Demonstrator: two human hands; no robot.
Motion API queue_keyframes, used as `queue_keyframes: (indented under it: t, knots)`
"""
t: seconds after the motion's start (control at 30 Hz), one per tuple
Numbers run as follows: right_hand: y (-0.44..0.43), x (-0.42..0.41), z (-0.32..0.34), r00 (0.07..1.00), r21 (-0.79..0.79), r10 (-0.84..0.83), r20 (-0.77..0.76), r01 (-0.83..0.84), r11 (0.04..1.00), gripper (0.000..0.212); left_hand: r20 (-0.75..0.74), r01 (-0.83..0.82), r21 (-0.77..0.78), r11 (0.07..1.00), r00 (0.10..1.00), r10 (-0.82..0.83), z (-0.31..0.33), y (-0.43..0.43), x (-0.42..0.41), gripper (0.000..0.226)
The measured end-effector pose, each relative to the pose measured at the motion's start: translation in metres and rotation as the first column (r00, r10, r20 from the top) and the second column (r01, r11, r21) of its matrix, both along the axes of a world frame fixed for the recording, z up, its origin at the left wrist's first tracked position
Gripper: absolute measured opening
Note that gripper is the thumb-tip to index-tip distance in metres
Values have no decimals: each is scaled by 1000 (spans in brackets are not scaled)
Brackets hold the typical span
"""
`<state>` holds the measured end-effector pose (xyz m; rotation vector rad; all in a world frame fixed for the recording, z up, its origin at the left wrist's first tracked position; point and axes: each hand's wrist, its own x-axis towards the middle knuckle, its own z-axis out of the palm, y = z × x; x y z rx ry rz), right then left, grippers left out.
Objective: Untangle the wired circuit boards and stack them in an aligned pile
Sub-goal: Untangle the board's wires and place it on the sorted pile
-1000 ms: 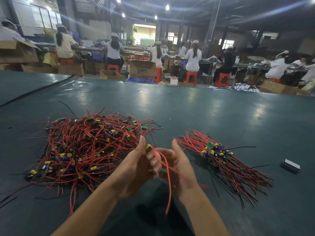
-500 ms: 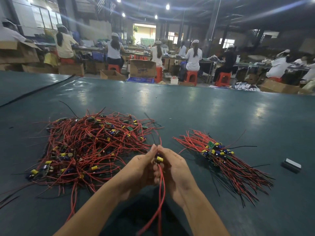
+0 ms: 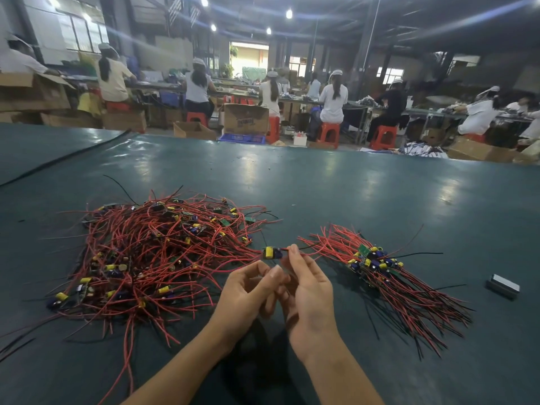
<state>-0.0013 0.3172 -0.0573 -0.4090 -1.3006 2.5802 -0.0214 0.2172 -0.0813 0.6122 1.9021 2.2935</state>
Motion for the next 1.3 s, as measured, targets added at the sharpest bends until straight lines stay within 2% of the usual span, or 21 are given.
queue_keyframes:
  t: [0.1, 0.2, 0.5, 0.6, 0.67, 0.87, 0.97, 1.13, 1.3]
  knots:
    - [-6, 1, -2, 1000, 90, 3, -13, -2, 996, 22, -68, -125, 29, 992, 990, 127, 2, 1, -1, 33]
    - [-11, 3, -2, 1000, 168, -13, -20, 16, 986, 22, -29, -199, 68, 978, 979, 201, 3, 1, -5, 38]
    - [-11, 6, -1, 999, 235, -42, 15, 37, 971, 24, -13, -189, 97, 977, 981, 191, 3, 0, -7, 35]
    - [-11, 6, -2, 999, 248, -45, 0, 44, 968, 27, -22, -220, 80, 972, 975, 223, 3, 0, -8, 42]
    - [-10, 6, -2, 998, 259, -66, -8, 66, 964, 28, -45, -235, 72, 969, 970, 239, 3, -1, -7, 39]
    - [-5, 2, -4, 982, 199, -184, 39, 173, 965, 28, -95, -196, 67, 978, 975, 202, 2, 0, -8, 37]
    - [-6, 2, -5, 987, 200, -153, 46, 141, 969, 25, -92, -186, 43, 982, 978, 189, 2, -1, -9, 35]
    - [-17, 4, -7, 1000, 172, -8, 7, 7, 985, 19, -108, -128, 49, 991, 985, 133, 2, 0, -8, 26]
    - [-16, 1, -7, 997, 153, -56, 50, 48, 987, 20, -118, -159, 40, 986, 980, 163, 4, -1, -8, 31]
